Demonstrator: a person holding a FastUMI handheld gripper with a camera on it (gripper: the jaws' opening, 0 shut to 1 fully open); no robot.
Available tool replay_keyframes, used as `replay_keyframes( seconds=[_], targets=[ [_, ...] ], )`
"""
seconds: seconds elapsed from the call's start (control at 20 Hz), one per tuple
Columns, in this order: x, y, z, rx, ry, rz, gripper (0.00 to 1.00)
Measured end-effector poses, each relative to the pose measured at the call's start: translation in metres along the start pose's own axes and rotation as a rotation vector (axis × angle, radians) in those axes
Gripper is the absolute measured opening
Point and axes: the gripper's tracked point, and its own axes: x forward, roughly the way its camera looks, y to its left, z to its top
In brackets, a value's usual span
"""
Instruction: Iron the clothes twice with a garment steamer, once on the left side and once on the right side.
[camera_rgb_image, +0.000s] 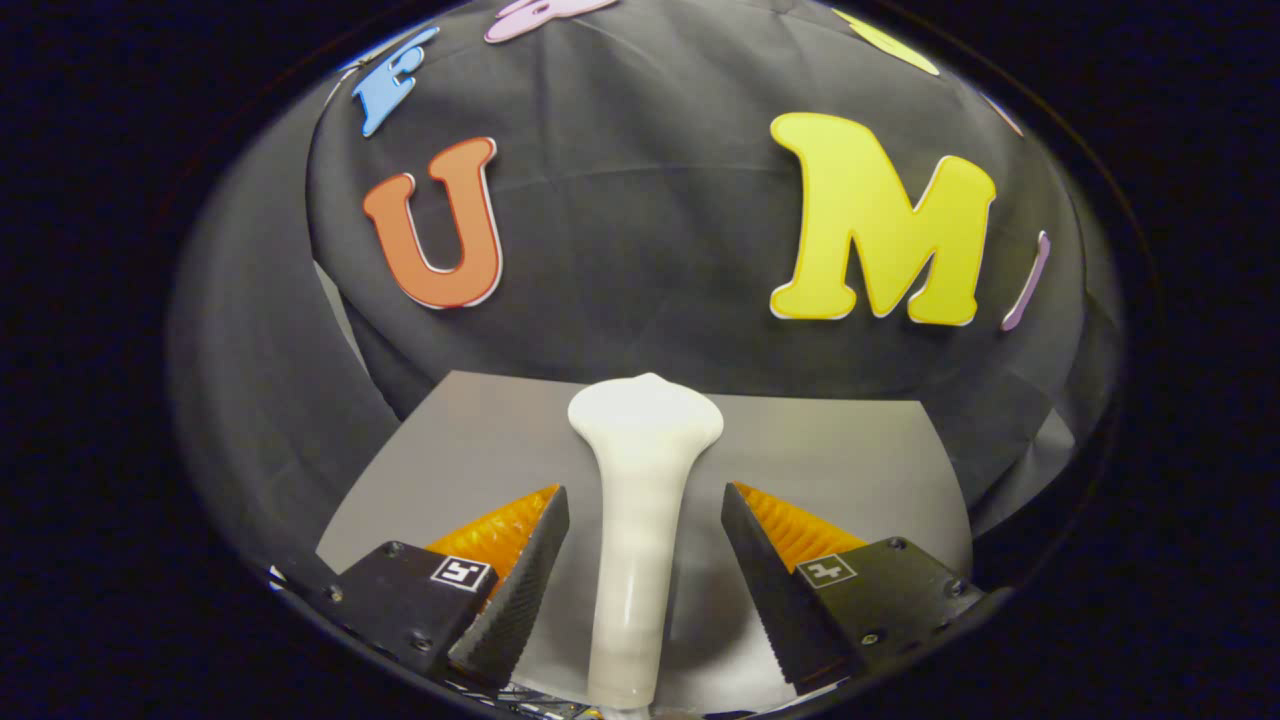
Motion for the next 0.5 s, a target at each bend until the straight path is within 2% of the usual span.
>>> replay_keyframes(
  seconds=[0.1,0.2,0.45,0.5],
  targets=[
    [0.012,0.002,-0.006,0.0,0.052,-0.001,0.95],
    [0.022,0.002,-0.01,0.004,0.094,-0.003,0.9],
    [0.035,0.001,-0.011,-0.012,0.154,-0.032,0.63],
    [0.039,-0.001,-0.012,-0.018,0.162,-0.044,0.61]
  ],
)
